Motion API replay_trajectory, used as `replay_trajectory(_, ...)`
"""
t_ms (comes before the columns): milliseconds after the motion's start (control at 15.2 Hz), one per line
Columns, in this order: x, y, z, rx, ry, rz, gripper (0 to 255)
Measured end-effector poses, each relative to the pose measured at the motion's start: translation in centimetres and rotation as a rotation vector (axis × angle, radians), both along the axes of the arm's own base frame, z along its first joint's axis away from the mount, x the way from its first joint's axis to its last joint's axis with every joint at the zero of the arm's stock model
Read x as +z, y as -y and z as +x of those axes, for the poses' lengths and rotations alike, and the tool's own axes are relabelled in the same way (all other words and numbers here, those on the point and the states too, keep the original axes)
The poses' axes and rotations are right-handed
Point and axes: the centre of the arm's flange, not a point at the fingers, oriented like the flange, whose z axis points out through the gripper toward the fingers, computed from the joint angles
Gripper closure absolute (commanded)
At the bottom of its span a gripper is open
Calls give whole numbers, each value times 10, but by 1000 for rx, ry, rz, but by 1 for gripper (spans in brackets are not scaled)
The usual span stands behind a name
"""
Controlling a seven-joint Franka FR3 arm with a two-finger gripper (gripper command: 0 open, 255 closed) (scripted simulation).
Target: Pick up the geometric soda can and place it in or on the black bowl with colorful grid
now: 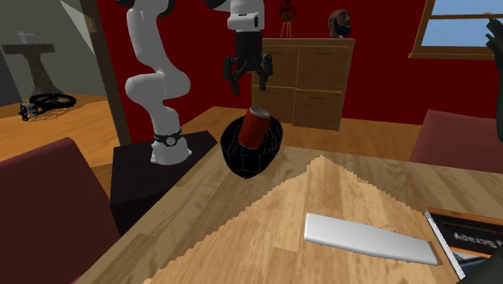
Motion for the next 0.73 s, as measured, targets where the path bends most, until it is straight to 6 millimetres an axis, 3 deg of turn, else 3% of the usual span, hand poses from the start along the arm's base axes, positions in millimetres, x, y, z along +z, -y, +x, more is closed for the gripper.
replay_trajectory(198,5,0,-1,0,0,0,0)
replay_trajectory(462,43,1,0,0,1,1,0)
replay_trajectory(726,50,1,-1,0,0,0,0)
